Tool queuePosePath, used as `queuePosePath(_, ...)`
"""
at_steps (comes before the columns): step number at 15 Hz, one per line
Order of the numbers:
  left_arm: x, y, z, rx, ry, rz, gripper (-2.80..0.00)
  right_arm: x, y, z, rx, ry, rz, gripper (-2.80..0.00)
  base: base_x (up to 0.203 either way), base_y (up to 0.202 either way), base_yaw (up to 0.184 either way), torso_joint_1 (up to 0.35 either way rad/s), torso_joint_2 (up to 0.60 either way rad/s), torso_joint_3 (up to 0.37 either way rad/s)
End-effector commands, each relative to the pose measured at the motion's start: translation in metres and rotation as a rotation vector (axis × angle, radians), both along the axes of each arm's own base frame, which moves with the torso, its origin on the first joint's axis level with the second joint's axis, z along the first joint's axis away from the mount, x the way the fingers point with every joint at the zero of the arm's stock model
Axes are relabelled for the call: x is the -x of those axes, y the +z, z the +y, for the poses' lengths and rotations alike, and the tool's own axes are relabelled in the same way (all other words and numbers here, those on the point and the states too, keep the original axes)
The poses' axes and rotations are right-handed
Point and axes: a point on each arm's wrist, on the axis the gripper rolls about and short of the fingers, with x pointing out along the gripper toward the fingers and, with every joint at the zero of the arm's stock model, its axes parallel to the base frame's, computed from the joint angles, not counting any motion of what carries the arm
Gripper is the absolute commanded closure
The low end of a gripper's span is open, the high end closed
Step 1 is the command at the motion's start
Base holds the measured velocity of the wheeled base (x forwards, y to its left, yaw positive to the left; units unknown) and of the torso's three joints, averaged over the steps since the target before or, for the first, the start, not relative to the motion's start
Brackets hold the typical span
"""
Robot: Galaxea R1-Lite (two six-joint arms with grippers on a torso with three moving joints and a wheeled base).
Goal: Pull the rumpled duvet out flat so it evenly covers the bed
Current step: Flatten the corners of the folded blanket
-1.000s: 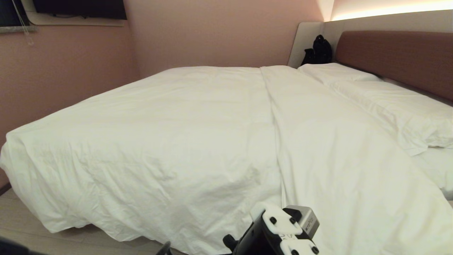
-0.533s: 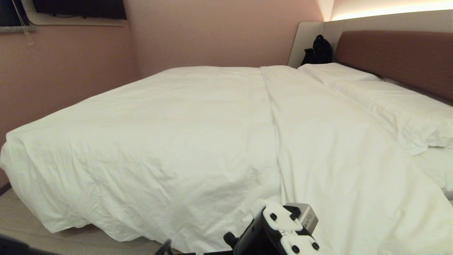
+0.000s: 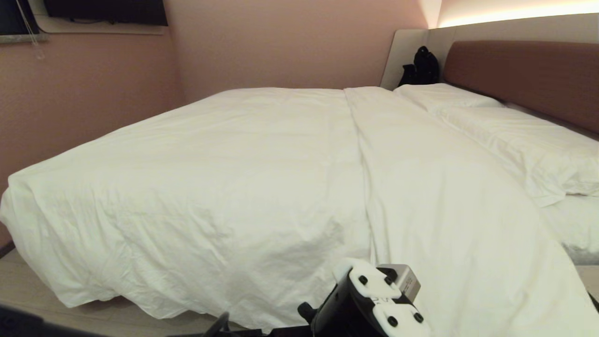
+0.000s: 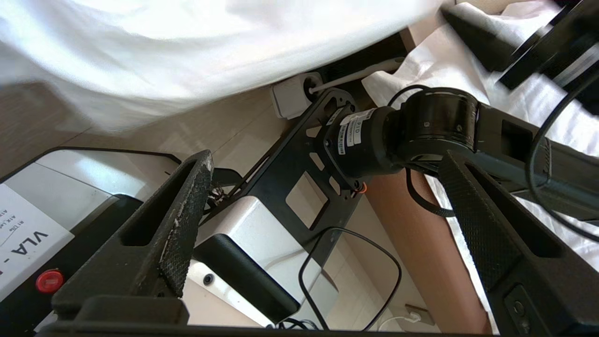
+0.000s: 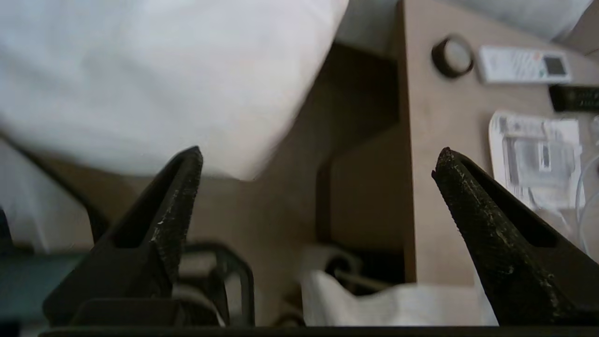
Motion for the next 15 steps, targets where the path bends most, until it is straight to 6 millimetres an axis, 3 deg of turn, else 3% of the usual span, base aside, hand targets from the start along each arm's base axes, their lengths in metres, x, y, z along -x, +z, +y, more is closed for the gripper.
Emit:
queuePosePath(1,-0.001,0.0,-0.001,0.005,0.004,0.003,-2.8,0.027,-0.021,-0.01,0.112,0.014,0.327,-2.8,0.0,0.0,0.0,0.0,0.0,0.0)
queuePosePath(5,-0.002,0.0,0.0,0.004,0.008,0.007,-2.8,0.041,-0.015,-0.015,0.049,0.039,0.217,-2.8,0.0,0.0,0.0,0.0,0.0,0.0)
queuePosePath(9,-0.002,0.004,0.001,0.015,0.012,0.004,-2.8,0.038,-0.002,-0.013,-0.007,0.031,0.161,-2.8,0.0,0.0,0.0,0.0,0.0,0.0)
queuePosePath(13,-0.014,0.022,0.015,0.059,0.064,-0.019,-2.8,0.006,0.018,-0.001,-0.151,-0.047,0.023,-2.8,0.0,0.0,0.0,0.0,0.0,0.0)
queuePosePath(15,-0.03,0.048,0.037,0.119,0.131,-0.065,-2.8,-0.018,0.033,0.008,-0.241,-0.061,-0.105,-2.8,0.0,0.0,0.0,0.0,0.0,0.0)
